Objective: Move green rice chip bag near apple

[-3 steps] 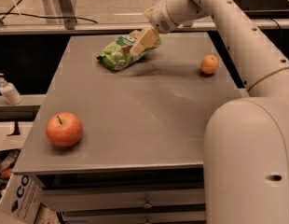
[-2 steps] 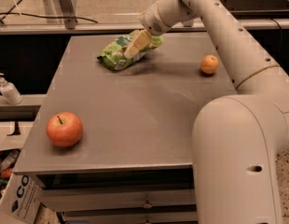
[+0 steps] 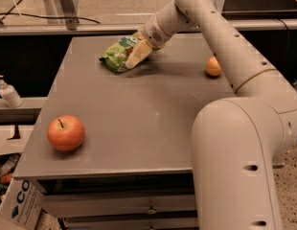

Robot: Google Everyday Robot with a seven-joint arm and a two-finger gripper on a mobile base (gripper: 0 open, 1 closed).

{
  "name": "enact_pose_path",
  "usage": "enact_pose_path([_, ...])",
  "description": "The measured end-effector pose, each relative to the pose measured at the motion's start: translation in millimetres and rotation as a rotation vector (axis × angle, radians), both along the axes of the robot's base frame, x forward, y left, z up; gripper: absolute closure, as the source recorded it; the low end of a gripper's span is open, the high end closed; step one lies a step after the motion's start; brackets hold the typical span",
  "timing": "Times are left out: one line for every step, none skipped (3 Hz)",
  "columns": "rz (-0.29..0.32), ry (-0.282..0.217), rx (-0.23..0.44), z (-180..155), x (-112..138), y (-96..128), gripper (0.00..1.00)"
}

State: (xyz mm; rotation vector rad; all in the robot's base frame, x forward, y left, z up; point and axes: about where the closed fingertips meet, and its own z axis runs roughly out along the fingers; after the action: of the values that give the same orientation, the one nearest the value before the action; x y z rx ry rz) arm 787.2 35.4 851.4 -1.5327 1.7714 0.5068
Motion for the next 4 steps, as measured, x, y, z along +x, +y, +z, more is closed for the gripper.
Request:
enact_pose_path([-0.01, 0.02, 0.0, -11.9, -3.5, -3.9, 0.18])
enact_pose_path([-0.018, 0.019, 0.006, -12.9, -5.8, -7.7, 0.41])
enact_pose_path([-0.028, 0.004, 0.023, -6.7, -8.0, -12.4, 0.64])
enact_pose_path([-0.047, -0.029, 0.068, 12.4, -13.3, -21.1, 0.88])
